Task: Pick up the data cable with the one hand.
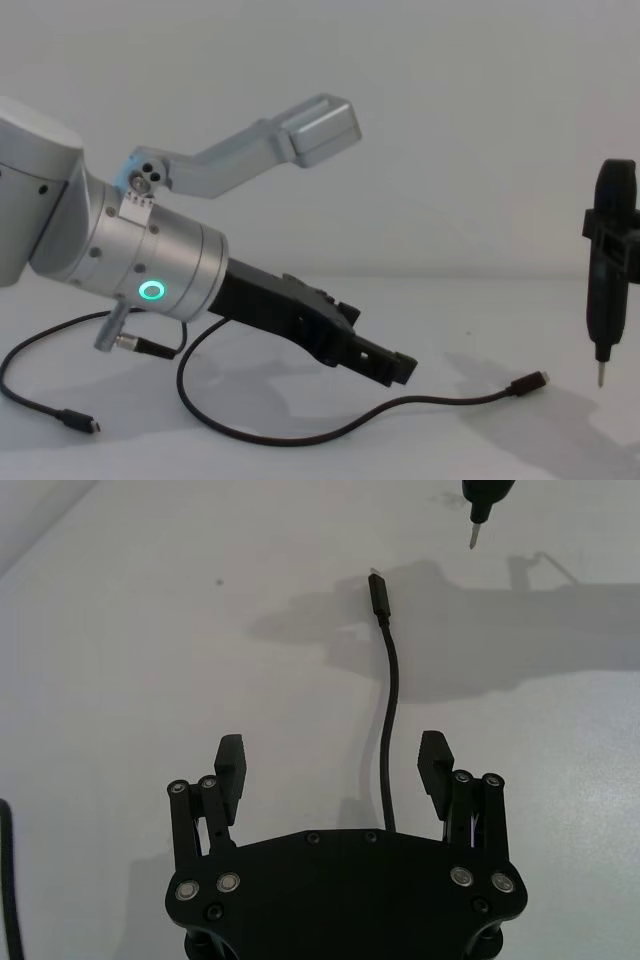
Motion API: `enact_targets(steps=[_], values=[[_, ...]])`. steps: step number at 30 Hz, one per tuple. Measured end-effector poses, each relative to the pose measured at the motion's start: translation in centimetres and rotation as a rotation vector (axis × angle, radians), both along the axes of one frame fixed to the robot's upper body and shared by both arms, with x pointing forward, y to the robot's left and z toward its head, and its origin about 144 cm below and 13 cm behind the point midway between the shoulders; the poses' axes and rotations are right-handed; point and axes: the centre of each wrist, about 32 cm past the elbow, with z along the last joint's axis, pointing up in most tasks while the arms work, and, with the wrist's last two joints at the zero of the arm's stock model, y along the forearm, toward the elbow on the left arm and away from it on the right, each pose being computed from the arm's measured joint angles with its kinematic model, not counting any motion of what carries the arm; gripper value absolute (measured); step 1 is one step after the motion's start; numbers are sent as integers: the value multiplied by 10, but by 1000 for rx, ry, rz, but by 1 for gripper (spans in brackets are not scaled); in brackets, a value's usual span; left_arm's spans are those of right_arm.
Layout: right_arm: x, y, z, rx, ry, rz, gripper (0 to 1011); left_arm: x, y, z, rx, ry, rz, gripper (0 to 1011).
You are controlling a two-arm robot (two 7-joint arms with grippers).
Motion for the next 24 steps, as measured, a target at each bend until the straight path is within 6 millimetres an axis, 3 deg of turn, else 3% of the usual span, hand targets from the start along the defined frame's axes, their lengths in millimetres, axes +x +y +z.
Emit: enact_targets(steps=[24], values=[[0,0,0,0,0,0,274,2,-12,-20,17,31,7,1004]])
